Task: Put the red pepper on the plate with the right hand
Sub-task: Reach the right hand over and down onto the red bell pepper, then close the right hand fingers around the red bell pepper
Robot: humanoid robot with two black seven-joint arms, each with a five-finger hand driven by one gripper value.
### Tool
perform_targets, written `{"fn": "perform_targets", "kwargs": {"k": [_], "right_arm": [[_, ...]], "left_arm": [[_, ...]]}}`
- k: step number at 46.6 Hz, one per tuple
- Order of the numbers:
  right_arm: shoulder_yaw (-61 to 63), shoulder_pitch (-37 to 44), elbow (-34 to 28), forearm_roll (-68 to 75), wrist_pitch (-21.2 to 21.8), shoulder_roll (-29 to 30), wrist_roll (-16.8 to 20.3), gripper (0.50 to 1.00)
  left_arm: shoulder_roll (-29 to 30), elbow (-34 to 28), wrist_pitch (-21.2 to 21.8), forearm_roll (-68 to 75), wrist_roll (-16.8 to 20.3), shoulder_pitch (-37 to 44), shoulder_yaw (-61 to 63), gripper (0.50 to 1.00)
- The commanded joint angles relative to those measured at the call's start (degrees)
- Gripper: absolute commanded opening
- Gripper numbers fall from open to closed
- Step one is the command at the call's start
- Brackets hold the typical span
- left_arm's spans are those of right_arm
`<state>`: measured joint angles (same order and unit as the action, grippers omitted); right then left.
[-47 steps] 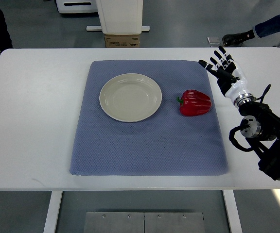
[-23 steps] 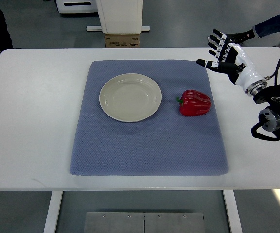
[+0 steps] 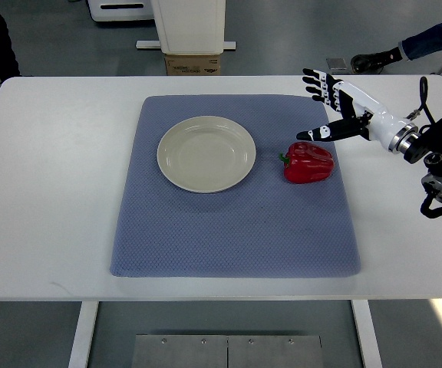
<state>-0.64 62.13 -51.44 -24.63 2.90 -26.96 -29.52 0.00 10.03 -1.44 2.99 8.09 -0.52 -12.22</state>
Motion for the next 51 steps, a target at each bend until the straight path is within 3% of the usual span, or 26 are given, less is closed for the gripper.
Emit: {"fn": "perform_targets", "kwargs": {"k": [1,24,51], "right_arm": [[-2.5,1.4,0.0,-1.5,-0.1,-0.2,-0.3,1.000],[-17.3,8.3,0.1,-5.5,-0.7,0.2,-1.6,1.000],[-21.9,8.3,1.3,-6.7,-3.6,2.7,-1.4,1.000]], "left_arm": [[0.0,0.0,0.0,0.0,0.0,0.0,0.0,1.000],[0.0,-0.1,0.0,0.0,0.0,0.0,0.0,1.000],[0.0,0.0,0.0,0.0,0.0,0.0,0.0,1.000]]}}
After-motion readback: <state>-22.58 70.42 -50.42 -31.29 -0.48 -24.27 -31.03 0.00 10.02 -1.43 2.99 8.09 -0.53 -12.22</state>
